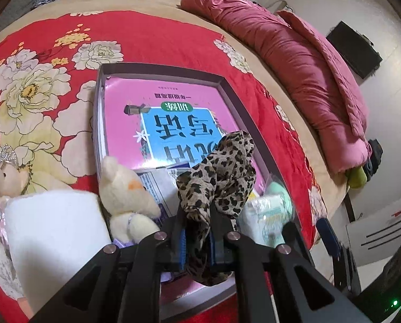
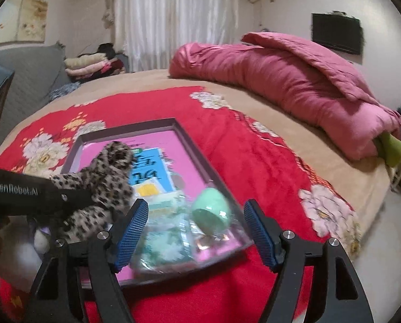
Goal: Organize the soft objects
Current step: 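Lower the wipes packet onto the tray with the right tool while the left tool lowers the scarf, then open the left tool to release the leopard scarf onto the tray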
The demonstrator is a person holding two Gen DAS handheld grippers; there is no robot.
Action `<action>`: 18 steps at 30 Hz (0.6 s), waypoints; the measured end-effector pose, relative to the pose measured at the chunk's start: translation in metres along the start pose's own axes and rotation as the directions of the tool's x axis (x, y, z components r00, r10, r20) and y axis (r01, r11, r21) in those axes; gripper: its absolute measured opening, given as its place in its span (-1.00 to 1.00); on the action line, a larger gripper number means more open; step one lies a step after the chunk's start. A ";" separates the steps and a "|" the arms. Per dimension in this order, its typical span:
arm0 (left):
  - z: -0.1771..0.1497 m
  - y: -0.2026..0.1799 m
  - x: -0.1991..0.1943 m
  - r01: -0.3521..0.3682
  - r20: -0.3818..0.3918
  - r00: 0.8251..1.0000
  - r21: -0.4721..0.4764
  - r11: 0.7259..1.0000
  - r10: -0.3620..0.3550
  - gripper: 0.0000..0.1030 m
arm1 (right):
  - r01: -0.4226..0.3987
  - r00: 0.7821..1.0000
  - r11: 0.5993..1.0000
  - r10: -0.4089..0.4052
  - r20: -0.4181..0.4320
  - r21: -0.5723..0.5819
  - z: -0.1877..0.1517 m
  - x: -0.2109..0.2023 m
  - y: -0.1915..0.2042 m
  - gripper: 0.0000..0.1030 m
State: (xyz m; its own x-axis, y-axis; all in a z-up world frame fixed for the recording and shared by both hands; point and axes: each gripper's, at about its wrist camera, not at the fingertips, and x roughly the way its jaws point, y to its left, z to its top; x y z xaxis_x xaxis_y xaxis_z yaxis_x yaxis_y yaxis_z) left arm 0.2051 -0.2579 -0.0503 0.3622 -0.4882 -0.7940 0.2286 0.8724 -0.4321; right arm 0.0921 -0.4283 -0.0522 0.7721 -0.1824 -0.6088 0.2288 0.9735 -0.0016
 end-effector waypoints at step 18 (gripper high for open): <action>0.015 0.002 0.001 -0.012 -0.008 1.000 -0.023 1.000 0.012 -0.09 | 0.025 1.000 1.000 -0.025 -0.008 0.000 -0.004 -0.006 0.002 0.46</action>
State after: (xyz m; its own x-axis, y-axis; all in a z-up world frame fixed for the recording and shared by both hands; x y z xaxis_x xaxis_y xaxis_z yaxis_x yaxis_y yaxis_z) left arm 0.2198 -0.2574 -0.0455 0.3580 -0.4773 -0.8025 0.2032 0.8787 -0.4320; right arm 0.0853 -0.4244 -0.0516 0.7615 -0.2061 -0.6146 0.2483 0.9685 -0.0171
